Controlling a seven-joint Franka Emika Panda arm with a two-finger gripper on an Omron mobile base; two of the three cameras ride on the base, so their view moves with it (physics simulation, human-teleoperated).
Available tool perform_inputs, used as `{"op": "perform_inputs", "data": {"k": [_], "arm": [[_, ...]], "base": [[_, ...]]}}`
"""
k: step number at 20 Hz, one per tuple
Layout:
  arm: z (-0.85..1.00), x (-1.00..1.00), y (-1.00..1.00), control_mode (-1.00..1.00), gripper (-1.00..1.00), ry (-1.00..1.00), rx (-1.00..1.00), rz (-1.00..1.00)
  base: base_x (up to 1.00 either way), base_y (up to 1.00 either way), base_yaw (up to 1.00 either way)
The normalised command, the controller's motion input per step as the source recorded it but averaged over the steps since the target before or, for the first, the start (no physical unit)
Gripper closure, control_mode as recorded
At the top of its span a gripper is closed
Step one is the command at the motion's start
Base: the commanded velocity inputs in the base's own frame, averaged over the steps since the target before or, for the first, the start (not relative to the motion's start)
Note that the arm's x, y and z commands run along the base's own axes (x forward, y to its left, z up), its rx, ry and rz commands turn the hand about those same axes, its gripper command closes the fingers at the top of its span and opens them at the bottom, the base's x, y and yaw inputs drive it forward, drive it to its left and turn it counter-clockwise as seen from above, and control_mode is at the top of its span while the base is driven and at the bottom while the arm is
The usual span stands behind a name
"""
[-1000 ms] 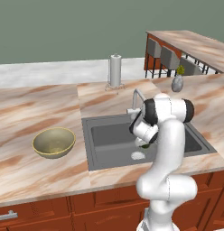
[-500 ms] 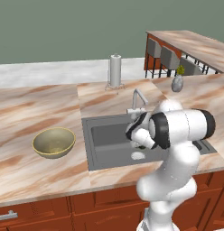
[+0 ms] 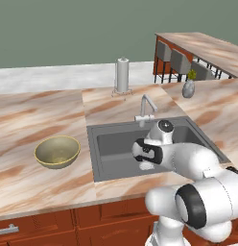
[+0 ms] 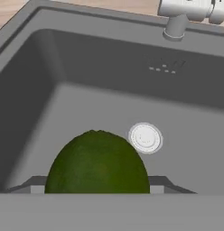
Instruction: Pick the lime from the sink and place it in the bowl. Then pick the bowl and place it in the microwave. Then close the microwave door and press the start button.
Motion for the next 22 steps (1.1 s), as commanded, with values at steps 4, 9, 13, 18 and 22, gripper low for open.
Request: {"op": "perform_inputs", "data": {"k": [4, 9, 13, 18, 22], "arm": [[1.0, -0.19, 0.42, -1.0, 1.0, 0.0, 0.0, 0.0], [1.0, -0.4, 0.61, -1.0, 1.0, 0.05, 0.0, 0.0], [0.75, -0.41, 0.96, -1.0, 1.0, 0.0, 0.0, 0.11], [0.32, -0.07, 1.0, -1.0, 1.0, 0.03, 0.0, 0.17], [0.05, 0.0, 1.0, -1.0, 1.0, 0.04, 0.0, 0.14]], "base": [[0.0, 0.0, 0.0], [0.0, 0.0, 0.0], [0.0, 0.0, 0.0], [0.0, 0.0, 0.0], [0.0, 0.0, 0.0]]}}
